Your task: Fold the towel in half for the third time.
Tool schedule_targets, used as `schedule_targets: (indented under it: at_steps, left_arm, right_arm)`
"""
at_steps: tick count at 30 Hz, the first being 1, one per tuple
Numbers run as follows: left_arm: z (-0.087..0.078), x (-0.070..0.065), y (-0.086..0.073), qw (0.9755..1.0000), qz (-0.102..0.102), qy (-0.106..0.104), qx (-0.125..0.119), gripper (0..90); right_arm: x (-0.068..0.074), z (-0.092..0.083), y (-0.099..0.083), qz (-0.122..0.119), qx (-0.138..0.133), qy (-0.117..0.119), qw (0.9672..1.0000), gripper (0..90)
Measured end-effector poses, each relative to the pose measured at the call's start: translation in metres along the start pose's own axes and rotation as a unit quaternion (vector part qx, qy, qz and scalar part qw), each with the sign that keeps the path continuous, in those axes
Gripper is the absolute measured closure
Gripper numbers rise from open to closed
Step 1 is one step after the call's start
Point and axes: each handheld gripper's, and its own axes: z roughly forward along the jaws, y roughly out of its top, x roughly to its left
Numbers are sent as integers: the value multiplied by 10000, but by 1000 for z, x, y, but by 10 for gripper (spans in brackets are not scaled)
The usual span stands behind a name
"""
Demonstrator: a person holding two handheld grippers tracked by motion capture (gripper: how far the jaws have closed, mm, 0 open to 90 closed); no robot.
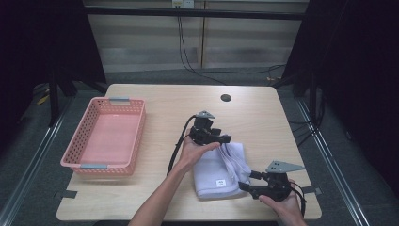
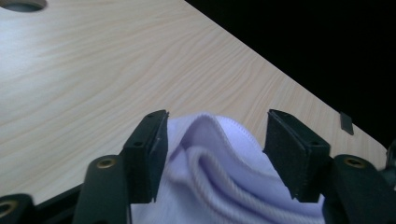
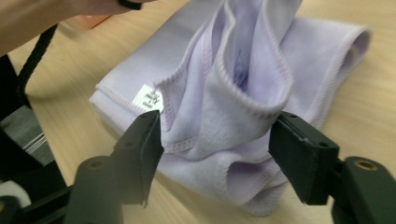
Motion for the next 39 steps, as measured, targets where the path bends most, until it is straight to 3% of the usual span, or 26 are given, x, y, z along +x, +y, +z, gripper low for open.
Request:
schedule_targets:
  at_steps: [1, 4, 8, 12, 15, 16, 18, 23, 25, 26, 27, 28, 30, 31, 32, 35, 36, 39]
  left_arm:
    - [0, 0, 0, 10000, 0, 0, 0, 373]
    - [-22, 0, -5, 9999, 58, 102, 43, 379]
    - [-46, -2, -20, 9995, 167, 155, 220, 491]
    - [-63, -8, -50, 9985, 247, -74, 473, 612]
    - [-70, -17, -74, 9971, 183, -364, 638, 637]
    - [-71, -23, -81, 9961, 247, -395, 743, 637]
    - [-73, -35, -91, 9938, 448, -446, 910, 591]
    - [-75, -44, -110, 9919, 634, -356, 1045, 543]
    - [-73, -42, -114, 9921, 517, -340, 1091, 527]
    - [-71, -42, -116, 9909, 523, -318, 1202, 521]
    - [-69, -42, -117, 9891, 683, -281, 1277, 516]
    - [-68, -43, -118, 9884, 767, -269, 1287, 512]
    - [-68, -41, -117, 9884, 707, -300, 1311, 511]
    - [-68, -39, -118, 9885, 682, -341, 1309, 510]
    - [-67, -38, -119, 9892, 653, -368, 1260, 510]
    - [-68, -38, -121, 9894, 660, -359, 1242, 509]
    - [-68, -38, -121, 9893, 679, -358, 1242, 507]
    - [-67, -39, -121, 9893, 737, -175, 1247, 482]
  right_arm:
    - [0, 0, 0, 0, 0, 0, 10000, 304]
    - [-2, -2, 7, 10, -37, -41, 10000, 255]
    - [-7, 0, 22, -9, -135, -145, 9998, 239]
    - [-14, 11, 44, -81, -193, -215, 9995, 238]
    - [-23, 37, 70, -131, -49, -277, 9995, 235]
    - [-23, 37, 70, -131, -49, -277, 9995, 235]
    - [-28, 53, 81, -184, 26, -354, 9992, 226]
    - [-39, 91, 99, -171, 270, -511, 9982, 221]
    - [-40, 101, 101, -207, 376, -609, 9972, 225]
    - [-42, 105, 101, -191, 395, -621, 9971, 230]
    - [-44, 109, 100, -171, 432, -621, 9970, 254]
    - [-45, 110, 98, -251, 365, -607, 9972, 500]
    - [-47, 108, 96, -232, 328, -690, 9968, 537]
    - [-49, 106, 95, -121, 345, -696, 9969, 675]
    - [-53, 102, 92, -108, 313, -680, 9971, 727]
    - [-66, 89, 85, 31, 243, -793, 9965, 833]
    - [-76, 81, 79, 152, 180, -821, 9963, 854]
    - [-83, 76, 72, 216, 196, -819, 9962, 862]
